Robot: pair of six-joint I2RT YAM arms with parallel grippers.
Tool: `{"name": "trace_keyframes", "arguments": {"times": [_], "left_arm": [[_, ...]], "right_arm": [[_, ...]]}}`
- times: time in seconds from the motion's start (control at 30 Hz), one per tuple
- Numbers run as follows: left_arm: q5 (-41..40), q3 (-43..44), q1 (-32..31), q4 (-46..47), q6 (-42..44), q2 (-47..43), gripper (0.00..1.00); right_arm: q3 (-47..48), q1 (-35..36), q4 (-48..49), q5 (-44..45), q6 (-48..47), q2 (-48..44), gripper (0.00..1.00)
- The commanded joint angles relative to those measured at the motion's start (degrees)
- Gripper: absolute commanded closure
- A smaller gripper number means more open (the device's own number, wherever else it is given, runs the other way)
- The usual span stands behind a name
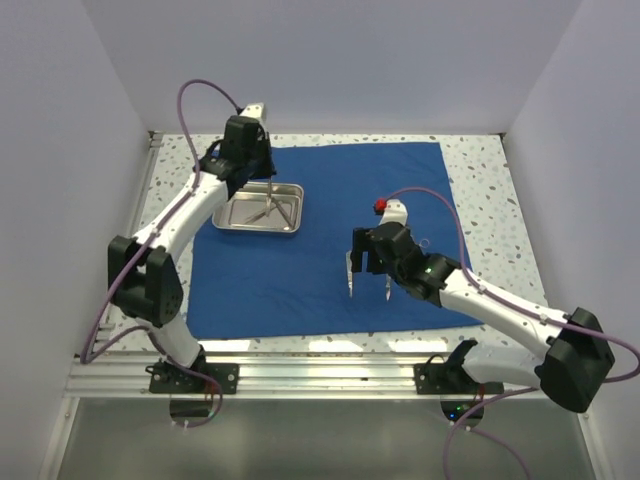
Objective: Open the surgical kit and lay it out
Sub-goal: Pick up the medical item from the container, then place the medical item in the surgical kit.
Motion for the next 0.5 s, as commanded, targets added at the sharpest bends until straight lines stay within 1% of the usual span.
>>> {"name": "trace_keyframes", "arguments": {"times": [0.0,0.03,0.13,0.17,0.2,0.27,0.3,0.33,0.4,0.43,0.47], "left_arm": [[8.8,-7.3,-0.8,3.0,-2.2,-7.8,1.0],[10.9,-8.9,-1.2,4.5,-2.8,-9.2,1.0],[13.8,-15.6,-2.9,9.1,-6.2,-14.3,1.0],[16.3,-17.5,-3.5,10.9,-7.3,-16.8,1.0],[17.1,-20.7,-5.1,12.4,-9.4,-17.9,1.0],[18.2,-24.4,-7.2,17.8,-12.1,-21.5,1.0],[18.2,-28.1,-9.8,19.8,-15.0,-22.4,1.0],[18.1,-30.0,-10.9,23.5,-16.4,-23.3,1.0],[15.9,-35.5,-14.9,29.8,-21.1,-24.9,1.0],[13.9,-36.8,-16.0,33.5,-22.5,-24.8,1.0],[12.8,-38.0,-17.2,35.1,-24.1,-24.0,1.0]], "right_arm": [[0.7,0.0,0.5,2.0,-0.8,-3.0,0.17],[0.7,-0.1,0.3,2.5,-0.9,-3.5,0.17],[0.3,-0.2,0.4,3.2,-0.7,-5.7,0.16],[-0.2,-0.1,1.1,3.0,-0.6,-6.3,0.16],[-0.5,-0.1,1.3,2.8,-0.6,-7.2,0.16],[-0.2,-0.1,0.4,2.8,-0.6,-7.9,0.16],[-0.1,0.0,-0.1,2.9,-0.6,-9.0,0.16],[0.0,-0.1,-0.6,3.4,-0.6,-9.6,0.16],[-0.4,-0.1,-1.5,4.1,-0.5,-11.3,0.16],[-0.6,-0.1,-1.9,4.3,-0.2,-13.2,0.15],[-0.9,-0.1,-2.3,4.5,0.0,-14.1,0.15]]}}
